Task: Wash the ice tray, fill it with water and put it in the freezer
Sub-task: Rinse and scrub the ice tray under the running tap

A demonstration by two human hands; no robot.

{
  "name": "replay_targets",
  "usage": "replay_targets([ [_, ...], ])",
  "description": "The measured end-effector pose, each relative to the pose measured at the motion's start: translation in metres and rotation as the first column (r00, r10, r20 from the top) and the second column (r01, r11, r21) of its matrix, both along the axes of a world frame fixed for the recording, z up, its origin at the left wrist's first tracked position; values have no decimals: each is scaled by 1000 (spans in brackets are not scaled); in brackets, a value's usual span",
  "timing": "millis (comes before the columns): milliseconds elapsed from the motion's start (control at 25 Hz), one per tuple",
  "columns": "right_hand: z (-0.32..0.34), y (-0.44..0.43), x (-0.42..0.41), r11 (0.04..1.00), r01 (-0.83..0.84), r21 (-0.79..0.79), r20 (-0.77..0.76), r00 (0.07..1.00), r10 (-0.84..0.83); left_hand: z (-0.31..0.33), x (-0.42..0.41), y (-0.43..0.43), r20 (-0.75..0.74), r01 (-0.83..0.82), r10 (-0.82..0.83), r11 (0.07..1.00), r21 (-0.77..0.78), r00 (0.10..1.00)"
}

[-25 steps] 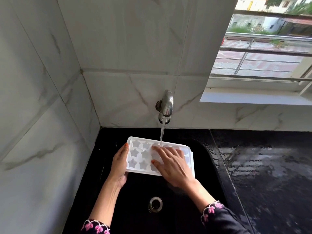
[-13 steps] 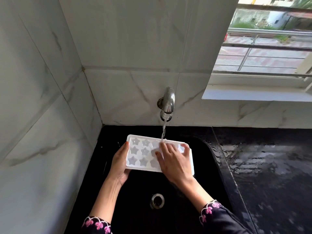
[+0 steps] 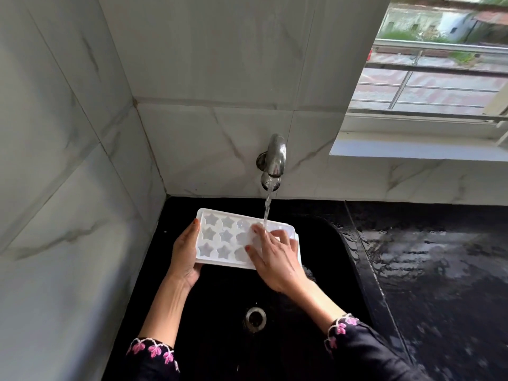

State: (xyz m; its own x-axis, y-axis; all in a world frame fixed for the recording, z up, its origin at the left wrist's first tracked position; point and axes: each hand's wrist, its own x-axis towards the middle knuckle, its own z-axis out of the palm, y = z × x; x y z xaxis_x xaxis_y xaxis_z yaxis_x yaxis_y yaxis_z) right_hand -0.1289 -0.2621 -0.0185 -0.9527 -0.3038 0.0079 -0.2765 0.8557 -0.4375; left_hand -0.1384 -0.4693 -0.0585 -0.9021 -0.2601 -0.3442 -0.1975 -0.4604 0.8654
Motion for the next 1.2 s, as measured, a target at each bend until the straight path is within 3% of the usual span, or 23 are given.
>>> replay_targets([
  [80, -10, 26, -6, 957, -225, 186, -84, 966, 243, -4, 3, -6, 17, -9, 9, 1000, -11, 1000],
  [120, -15, 36, -11, 942, -257, 216, -121, 950, 287, -5, 5, -7, 30, -7, 7, 1000, -2, 1000],
  [280, -15, 39, -11, 977, 29, 210, -247, 969, 25, -4, 10, -2, 34, 46, -47, 998, 50, 998],
  [360, -16, 21, -7, 964, 143, 226, -167, 980, -107, -1, 10, 4, 28, 63, -64, 997, 44, 998],
  [480, -12, -3, -6, 952, 304, -27, 106, 948, -300, 2, 8, 6, 25, 45, -46, 998, 33, 999],
  [520, -13, -2, -6, 943, 318, -100, 138, 943, -303, 1, 7, 5, 18, 41, -42, 999, 26, 999],
  [600, -15, 12, -5, 978, 185, -99, 19, 983, -184, 0, 6, -1, 8, 36, -36, 999, 28, 999],
  [720, -13, 37, -11, 987, -53, 150, -229, 969, 87, -3, 7, -6, 2, 52, -52, 998, 30, 999],
  [960, -28, 20, -1, 986, 163, 42, -165, 974, -154, -1, 4, -5, -4, 85, -85, 996, 36, 996],
  [1080, -32, 14, 3, 969, 238, 60, -253, 943, -216, 2, 1, -6, -7, 86, -86, 996, 21, 996],
  [1200, -36, 13, 1, 976, 219, 2, -166, 962, -215, 2, 2, -7, -8, 90, -90, 996, 4, 996],
])
